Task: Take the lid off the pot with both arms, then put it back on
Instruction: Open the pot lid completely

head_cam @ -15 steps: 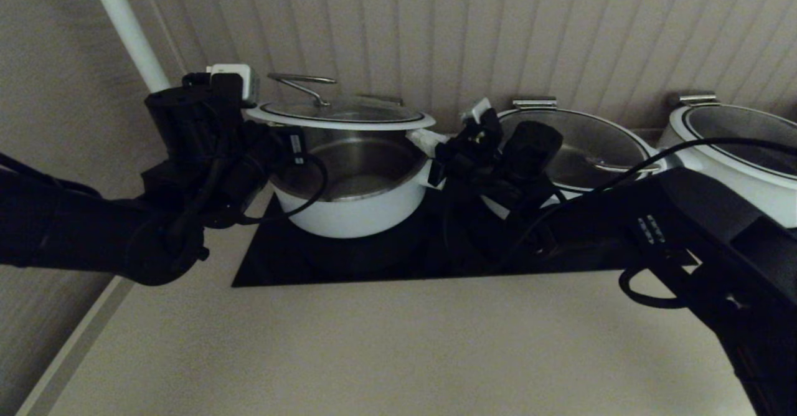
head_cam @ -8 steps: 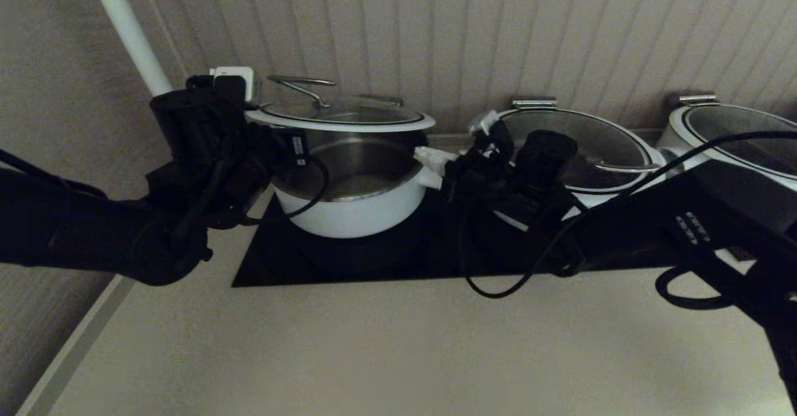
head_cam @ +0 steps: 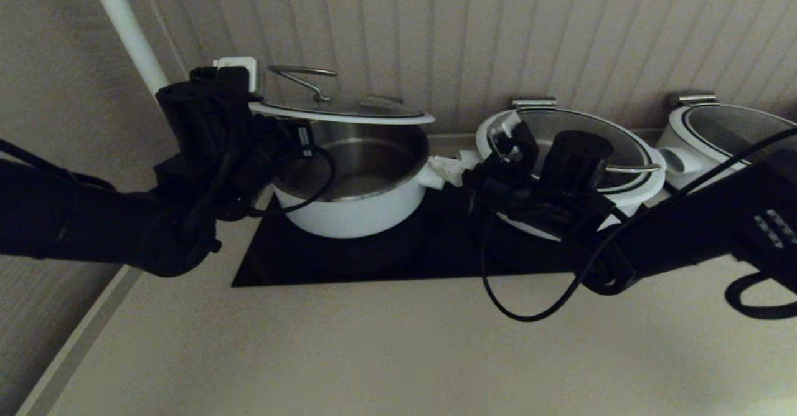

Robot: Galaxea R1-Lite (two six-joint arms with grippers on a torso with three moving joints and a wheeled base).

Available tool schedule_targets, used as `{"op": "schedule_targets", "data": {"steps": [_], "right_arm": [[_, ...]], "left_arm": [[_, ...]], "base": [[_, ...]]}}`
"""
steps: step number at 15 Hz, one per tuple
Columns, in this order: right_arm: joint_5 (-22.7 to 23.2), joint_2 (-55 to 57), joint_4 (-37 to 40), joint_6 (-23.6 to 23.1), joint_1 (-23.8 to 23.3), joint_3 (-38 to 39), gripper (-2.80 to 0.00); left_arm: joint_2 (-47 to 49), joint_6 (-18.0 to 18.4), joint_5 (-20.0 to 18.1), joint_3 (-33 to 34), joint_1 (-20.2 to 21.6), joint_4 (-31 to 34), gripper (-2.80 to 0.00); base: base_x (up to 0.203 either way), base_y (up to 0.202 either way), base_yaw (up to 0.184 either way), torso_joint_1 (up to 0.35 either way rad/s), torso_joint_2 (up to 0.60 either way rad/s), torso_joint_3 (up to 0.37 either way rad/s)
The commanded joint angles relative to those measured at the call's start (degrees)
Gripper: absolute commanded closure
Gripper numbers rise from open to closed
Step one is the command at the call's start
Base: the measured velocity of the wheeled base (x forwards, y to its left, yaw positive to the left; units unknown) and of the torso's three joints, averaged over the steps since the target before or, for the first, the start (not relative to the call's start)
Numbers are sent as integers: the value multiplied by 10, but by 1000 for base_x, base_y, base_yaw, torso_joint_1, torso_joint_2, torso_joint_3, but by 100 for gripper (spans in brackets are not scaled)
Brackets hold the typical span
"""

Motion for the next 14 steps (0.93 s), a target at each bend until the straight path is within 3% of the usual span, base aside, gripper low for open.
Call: {"op": "schedule_targets", "data": {"steps": [1,8,14], "right_arm": [[1,-39,-4,-1,-1,38,0],[-3,-146,-4,-1,-32,146,0],[-27,-207,-3,-17,-101,203,0]], "left_arm": [[2,0,1,-3,-2,-3,0],[0,-1,1,-1,-2,-4,0],[-2,-1,2,0,-2,-4,0]], "base": [[0,0,0,0,0,0],[0,0,0,0,0,0],[0,0,0,0,0,0]]}}
